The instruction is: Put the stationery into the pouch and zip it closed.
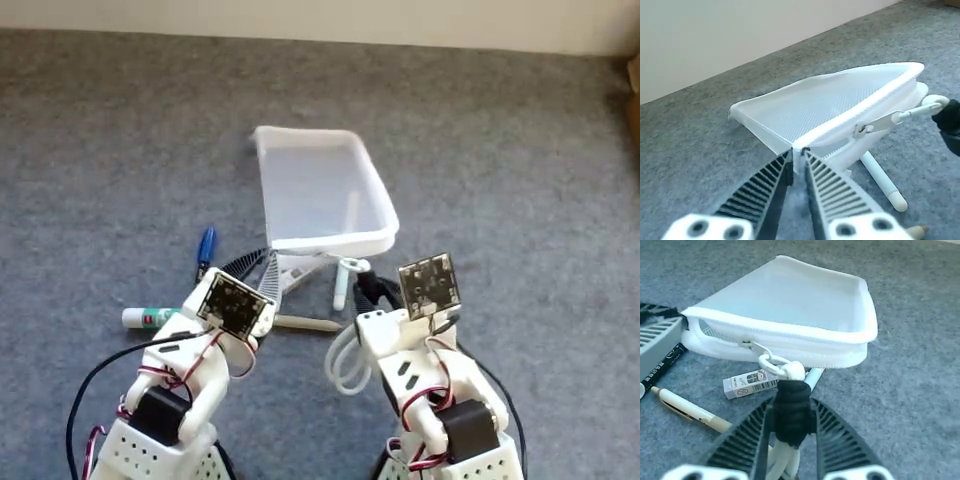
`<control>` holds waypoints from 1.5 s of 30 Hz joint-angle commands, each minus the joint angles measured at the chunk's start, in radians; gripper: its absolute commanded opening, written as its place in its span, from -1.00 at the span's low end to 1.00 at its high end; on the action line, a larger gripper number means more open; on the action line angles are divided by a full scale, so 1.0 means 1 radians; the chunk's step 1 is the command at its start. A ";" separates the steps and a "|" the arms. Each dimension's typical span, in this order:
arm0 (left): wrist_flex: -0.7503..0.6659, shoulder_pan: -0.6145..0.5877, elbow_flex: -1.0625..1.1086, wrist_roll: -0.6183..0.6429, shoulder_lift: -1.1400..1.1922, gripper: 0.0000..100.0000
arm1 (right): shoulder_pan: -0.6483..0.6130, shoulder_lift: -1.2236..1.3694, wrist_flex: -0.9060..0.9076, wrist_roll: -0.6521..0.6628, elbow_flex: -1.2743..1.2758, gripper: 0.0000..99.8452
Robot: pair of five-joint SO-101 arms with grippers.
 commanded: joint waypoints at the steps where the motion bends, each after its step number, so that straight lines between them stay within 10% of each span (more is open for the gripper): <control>1: 0.031 -0.024 0.018 0.000 -0.005 -0.69 | -0.035 -0.016 0.001 -0.005 -0.019 -0.99; 27: 0.061 0.091 0.022 -0.006 0.070 -0.65 | -0.170 -0.016 -0.004 0.037 -0.067 -0.99; 45: -0.199 -0.021 0.025 -0.006 0.292 -0.70 | -0.166 -0.016 0.005 0.031 -0.117 -0.99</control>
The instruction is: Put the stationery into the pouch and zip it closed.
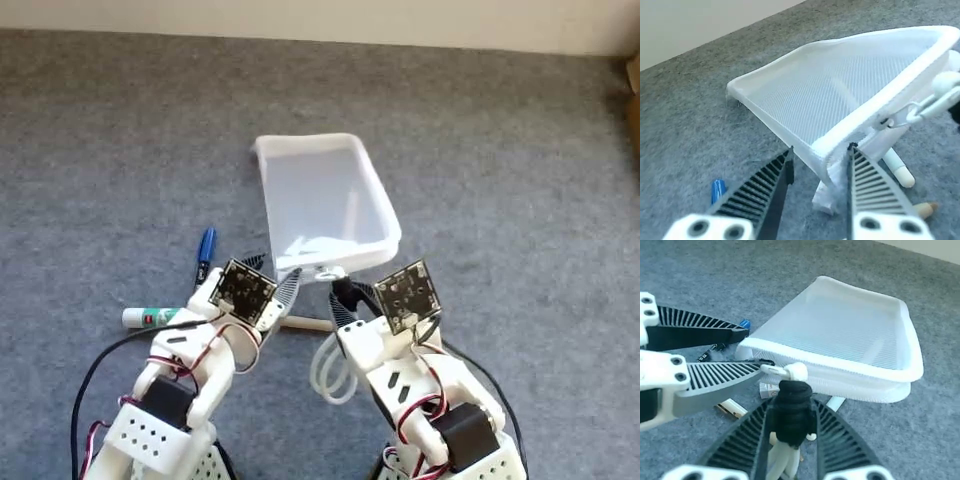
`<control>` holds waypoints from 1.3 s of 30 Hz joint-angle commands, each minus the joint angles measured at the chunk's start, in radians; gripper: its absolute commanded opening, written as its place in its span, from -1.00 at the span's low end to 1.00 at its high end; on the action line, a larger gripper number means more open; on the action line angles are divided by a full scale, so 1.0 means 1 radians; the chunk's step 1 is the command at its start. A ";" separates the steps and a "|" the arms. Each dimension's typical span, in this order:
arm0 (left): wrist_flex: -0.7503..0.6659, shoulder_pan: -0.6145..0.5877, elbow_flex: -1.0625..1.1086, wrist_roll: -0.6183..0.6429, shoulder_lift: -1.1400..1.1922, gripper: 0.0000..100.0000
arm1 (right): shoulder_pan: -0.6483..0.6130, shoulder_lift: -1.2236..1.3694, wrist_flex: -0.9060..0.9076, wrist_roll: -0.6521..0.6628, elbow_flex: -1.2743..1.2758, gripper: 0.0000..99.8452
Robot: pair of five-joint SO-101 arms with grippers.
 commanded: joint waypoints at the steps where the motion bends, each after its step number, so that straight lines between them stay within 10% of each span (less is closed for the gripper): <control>1: -0.044 -0.021 0.018 -0.006 0.025 -0.74 | -0.008 -0.016 0.013 0.009 -0.073 -0.99; 39: 0.166 -0.240 -0.177 -0.006 0.022 -0.99 | 0.288 -0.016 0.013 0.005 -0.068 -0.99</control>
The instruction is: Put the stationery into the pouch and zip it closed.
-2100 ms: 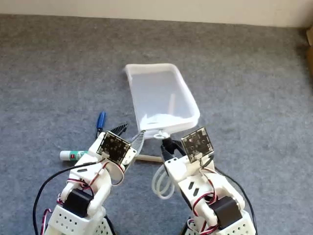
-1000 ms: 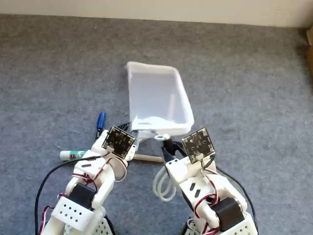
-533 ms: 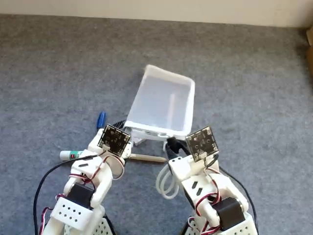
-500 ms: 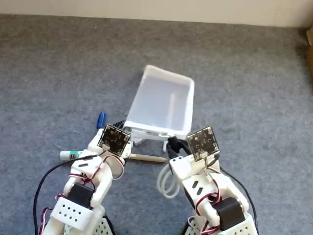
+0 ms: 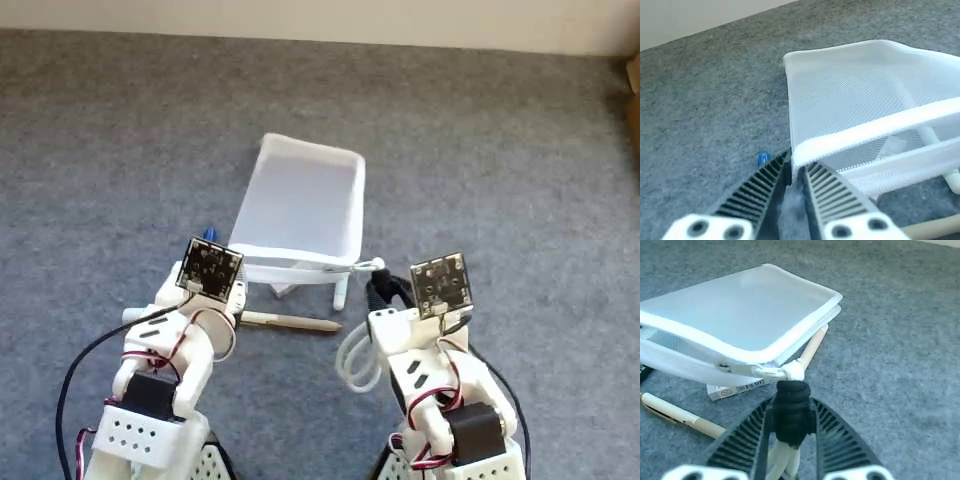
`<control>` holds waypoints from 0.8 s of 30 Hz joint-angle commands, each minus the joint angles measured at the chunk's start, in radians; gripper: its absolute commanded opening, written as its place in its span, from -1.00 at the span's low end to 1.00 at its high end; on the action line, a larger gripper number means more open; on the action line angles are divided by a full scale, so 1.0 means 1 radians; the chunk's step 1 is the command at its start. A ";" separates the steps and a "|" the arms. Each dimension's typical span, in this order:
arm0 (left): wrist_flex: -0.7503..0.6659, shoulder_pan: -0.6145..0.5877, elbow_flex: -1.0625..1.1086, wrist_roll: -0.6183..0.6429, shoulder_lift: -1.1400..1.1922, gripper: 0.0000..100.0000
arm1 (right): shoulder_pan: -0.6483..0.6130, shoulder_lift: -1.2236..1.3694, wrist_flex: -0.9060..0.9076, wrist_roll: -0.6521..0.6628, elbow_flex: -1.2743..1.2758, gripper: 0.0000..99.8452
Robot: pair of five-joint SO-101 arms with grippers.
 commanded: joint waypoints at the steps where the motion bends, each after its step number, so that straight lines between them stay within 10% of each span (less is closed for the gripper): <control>1: 0.006 -0.027 -0.059 -0.011 0.008 -0.99 | 0.059 -0.016 -0.039 -0.002 -0.068 -0.99; 24: 0.011 -0.068 -0.073 -0.006 0.008 -0.99 | 0.071 -0.016 -0.097 -0.002 -0.004 -0.93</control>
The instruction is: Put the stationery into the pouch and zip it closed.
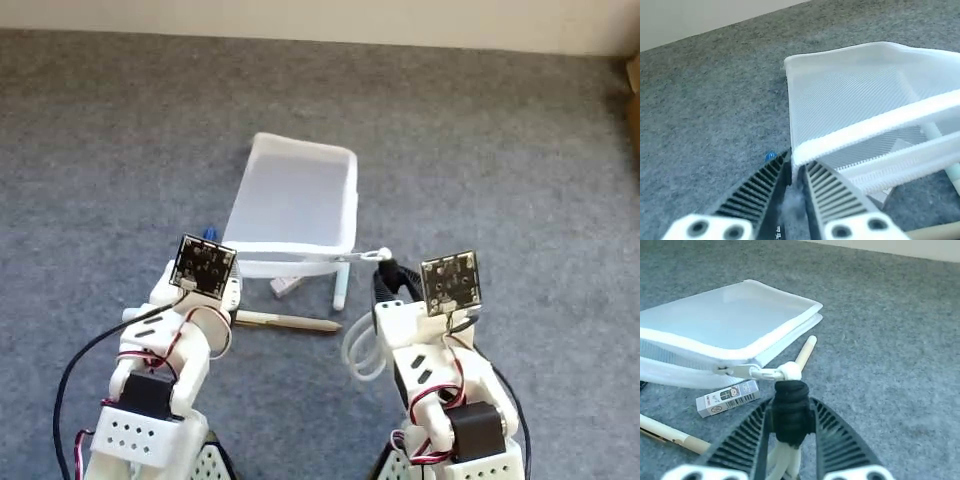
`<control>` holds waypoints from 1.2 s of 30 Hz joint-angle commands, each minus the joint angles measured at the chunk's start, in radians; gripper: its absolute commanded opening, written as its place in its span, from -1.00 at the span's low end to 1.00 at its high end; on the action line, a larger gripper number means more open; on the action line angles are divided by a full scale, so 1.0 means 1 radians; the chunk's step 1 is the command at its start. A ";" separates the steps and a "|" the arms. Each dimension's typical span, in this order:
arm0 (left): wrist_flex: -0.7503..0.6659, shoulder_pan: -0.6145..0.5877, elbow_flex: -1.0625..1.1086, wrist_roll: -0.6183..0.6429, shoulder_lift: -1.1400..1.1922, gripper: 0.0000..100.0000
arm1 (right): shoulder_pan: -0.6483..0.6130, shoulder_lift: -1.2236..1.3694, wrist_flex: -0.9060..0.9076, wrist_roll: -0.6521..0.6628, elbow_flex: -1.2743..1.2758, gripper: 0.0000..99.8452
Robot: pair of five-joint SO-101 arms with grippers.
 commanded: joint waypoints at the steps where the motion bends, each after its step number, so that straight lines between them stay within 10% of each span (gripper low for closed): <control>1: 0.005 -0.036 -0.058 -0.008 0.008 -0.99 | 0.027 -0.016 -0.031 -0.002 -0.013 -0.90; 17: 0.017 -0.054 -0.087 -0.006 0.008 -0.99 | 0.028 -0.008 -0.002 -0.002 -0.012 -0.60; 36: 0.370 -0.064 -0.495 -0.006 0.021 -0.99 | 0.028 -0.007 0.013 0.006 -0.007 -0.60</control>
